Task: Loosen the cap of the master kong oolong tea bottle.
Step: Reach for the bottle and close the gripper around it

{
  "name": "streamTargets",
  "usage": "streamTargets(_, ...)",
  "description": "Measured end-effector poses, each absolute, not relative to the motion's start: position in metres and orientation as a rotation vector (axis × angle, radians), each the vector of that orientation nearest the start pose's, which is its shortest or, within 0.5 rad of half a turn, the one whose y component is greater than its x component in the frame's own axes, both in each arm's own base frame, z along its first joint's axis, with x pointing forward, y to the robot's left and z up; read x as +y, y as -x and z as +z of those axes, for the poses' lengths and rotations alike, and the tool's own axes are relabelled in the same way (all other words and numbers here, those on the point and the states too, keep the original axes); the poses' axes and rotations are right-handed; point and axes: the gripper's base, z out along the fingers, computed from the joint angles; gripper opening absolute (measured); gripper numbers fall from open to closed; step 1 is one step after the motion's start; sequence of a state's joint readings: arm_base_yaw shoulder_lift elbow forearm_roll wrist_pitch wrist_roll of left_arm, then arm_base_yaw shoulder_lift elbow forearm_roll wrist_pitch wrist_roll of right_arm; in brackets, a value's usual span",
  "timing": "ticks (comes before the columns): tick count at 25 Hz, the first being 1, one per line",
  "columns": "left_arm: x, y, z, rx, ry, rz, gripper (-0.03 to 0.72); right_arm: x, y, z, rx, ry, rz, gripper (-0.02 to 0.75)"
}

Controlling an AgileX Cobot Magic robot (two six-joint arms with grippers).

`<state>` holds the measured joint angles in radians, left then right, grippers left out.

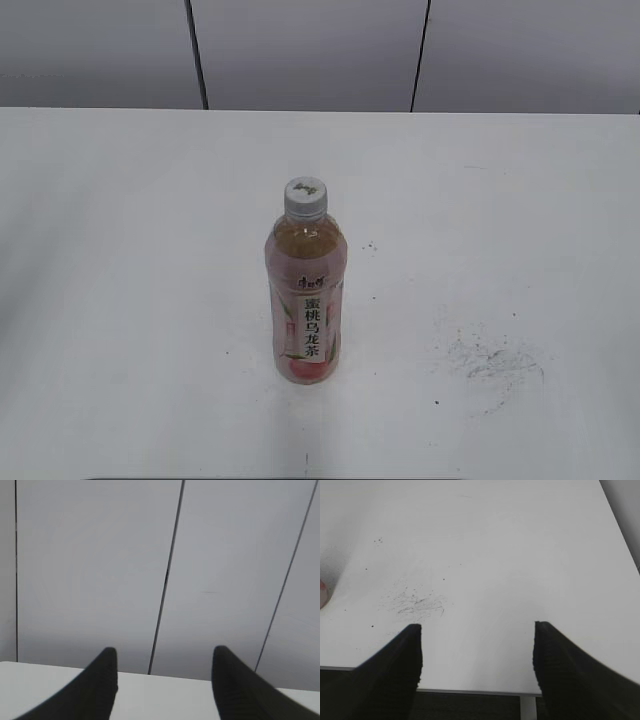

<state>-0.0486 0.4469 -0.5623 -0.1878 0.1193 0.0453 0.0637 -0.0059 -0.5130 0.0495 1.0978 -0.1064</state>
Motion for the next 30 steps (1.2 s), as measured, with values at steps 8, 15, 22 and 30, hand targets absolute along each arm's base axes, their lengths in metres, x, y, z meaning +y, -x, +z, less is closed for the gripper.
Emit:
streamTargets(8,-0.018,-0.219,0.316,1.512,0.102,-0.148,0.375,0.003,0.009,0.278,2.053,0.179,0.033,0.522)
streamTargets(15,-0.047,-0.283,0.247,1.497,0.004,-0.181,0.398,0.003,0.009,0.278,2.053,0.179,0.033,0.522)
streamTargets(22,-0.053,-0.308,0.185,1.501,0.031,-0.232,0.569,0.003,0.009,0.278,2.053,0.179,0.033,0.522)
streamTargets(30,-0.063,-0.283,0.148,1.648,-0.124,-0.322,0.585,0.003,0.009,0.278,2.053,0.179,0.033,0.522)
